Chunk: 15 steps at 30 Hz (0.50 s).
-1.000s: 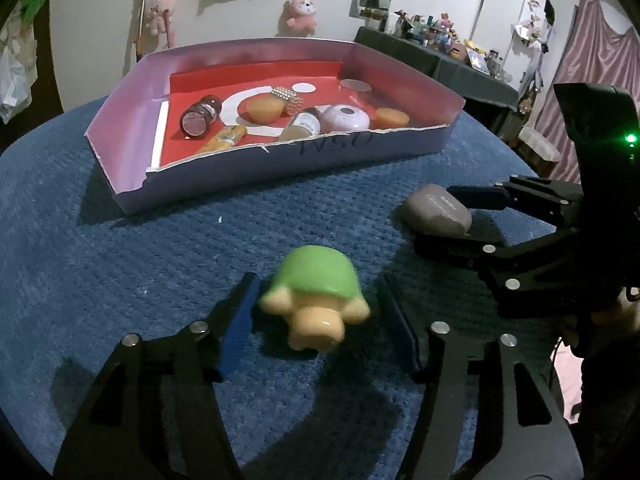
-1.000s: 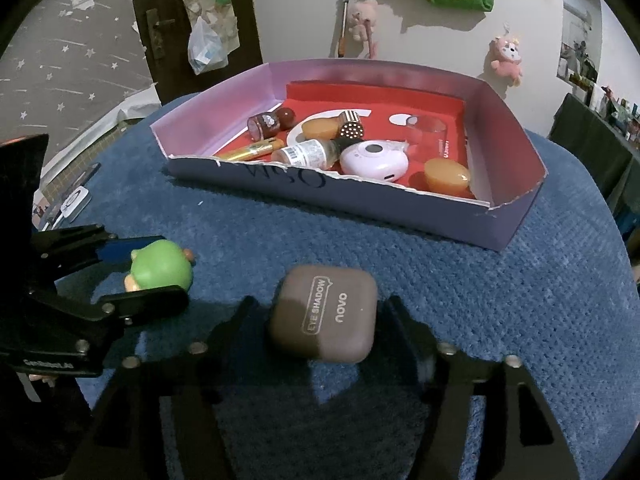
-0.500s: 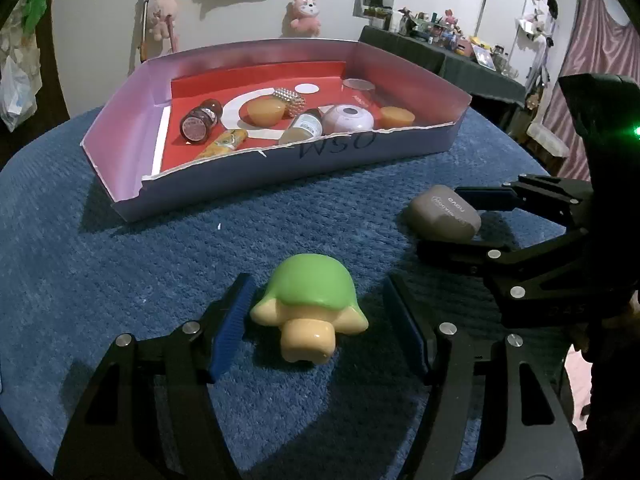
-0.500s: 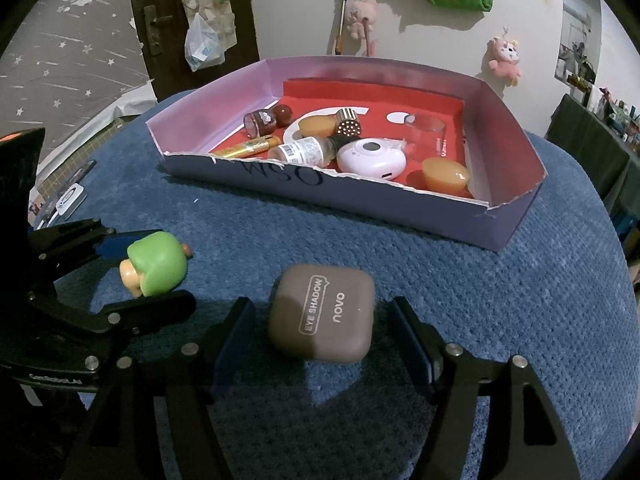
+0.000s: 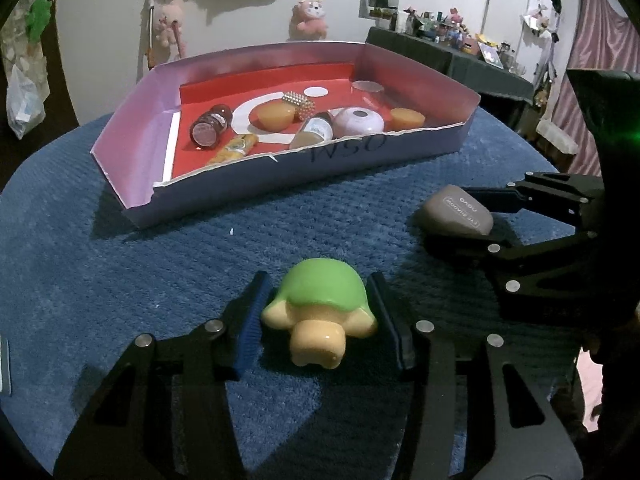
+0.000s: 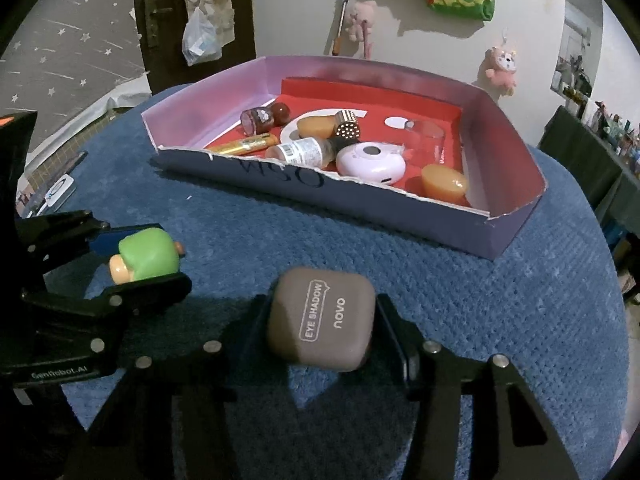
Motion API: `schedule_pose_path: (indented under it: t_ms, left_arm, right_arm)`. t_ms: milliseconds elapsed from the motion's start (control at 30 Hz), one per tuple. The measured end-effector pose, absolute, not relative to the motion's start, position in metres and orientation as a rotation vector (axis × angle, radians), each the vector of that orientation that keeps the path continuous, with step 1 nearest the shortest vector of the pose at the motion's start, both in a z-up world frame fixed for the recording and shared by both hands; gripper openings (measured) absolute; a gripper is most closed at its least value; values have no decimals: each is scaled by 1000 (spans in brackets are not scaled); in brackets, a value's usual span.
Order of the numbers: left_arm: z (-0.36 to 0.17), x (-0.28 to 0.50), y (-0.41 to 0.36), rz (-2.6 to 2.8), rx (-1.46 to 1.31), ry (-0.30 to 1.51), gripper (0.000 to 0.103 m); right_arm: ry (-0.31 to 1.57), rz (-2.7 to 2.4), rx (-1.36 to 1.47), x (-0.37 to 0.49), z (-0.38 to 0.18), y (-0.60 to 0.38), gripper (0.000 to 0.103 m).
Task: Organize rigid objects
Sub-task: 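Lift the turtle toy and grey case with both tools off the table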
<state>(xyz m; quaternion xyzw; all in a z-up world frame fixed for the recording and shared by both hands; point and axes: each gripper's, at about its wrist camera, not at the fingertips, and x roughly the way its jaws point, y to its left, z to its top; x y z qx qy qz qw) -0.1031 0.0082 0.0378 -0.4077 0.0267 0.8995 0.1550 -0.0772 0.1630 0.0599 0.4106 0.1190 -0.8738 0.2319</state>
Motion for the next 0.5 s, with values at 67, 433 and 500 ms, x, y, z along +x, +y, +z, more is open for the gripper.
schedule_pose_path:
  t_ms: [67,433,500]
  left_arm:
    - [40,-103,7,2578,-1160,68,47]
    - [48,-104,6,2586,-1136,71,47]
    - [48,-103,6,2585,-1135,75,47]
  right_arm:
    - [313,-2399,1123,-77,61,164,56]
    - [285,-2400,1094,-77,71,164,56]
    - [286,-2394,1099,-77,70,162,56]
